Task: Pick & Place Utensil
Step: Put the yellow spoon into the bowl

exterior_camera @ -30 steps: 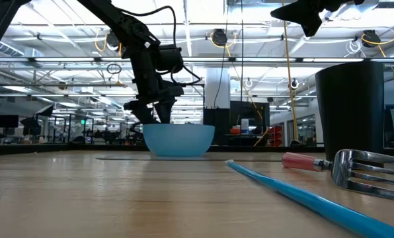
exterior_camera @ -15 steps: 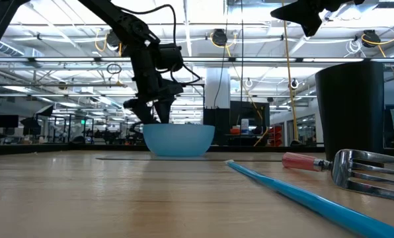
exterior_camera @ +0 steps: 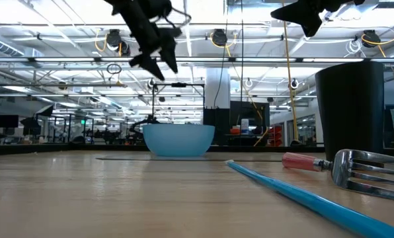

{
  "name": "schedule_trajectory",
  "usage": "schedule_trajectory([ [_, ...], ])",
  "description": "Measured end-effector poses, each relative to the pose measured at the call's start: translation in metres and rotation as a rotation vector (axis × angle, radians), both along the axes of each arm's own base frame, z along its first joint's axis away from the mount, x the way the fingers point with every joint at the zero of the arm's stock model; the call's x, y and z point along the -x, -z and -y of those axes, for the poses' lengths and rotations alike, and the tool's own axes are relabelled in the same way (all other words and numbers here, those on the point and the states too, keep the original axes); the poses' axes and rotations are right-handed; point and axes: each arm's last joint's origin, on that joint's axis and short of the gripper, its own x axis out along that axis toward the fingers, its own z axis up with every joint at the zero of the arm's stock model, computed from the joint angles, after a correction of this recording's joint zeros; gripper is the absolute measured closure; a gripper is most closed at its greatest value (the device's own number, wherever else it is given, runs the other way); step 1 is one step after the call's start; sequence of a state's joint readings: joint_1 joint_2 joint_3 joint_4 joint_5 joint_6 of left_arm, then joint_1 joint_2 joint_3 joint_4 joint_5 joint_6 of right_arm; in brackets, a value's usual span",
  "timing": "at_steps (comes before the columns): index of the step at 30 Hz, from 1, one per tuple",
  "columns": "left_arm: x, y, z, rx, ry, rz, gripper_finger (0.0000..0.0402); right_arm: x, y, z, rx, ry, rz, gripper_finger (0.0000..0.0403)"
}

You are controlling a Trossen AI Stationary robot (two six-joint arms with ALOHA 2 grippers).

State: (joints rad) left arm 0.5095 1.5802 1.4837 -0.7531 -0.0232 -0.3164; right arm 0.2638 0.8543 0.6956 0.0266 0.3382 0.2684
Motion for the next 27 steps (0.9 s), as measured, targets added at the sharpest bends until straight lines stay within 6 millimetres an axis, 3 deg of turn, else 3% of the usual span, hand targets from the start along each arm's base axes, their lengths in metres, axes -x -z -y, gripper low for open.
schedule_trajectory([
  [9, 0.034, -0.061, 0.038, -0.132, 0.14, 0.205, 0.0128, 0.0, 0.0, 0.0, 0.011, -0.002, -0.003, 0.0188],
  [17, 0.063, -0.113, 0.088, -0.321, 0.504, 0.471, 0.0128, 0.0, 0.0, 0.0, 0.019, -0.003, -0.003, 0.0188],
  [22, 0.079, -0.125, 0.108, -0.355, 0.6, 0.526, 0.0128, 0.0, 0.0, 0.0, 0.02, -0.003, -0.003, 0.0188],
  [27, 0.082, -0.119, 0.116, -0.238, 0.568, 0.484, 0.0128, 0.0, 0.0, 0.0, 0.022, -0.003, -0.003, 0.0188],
])
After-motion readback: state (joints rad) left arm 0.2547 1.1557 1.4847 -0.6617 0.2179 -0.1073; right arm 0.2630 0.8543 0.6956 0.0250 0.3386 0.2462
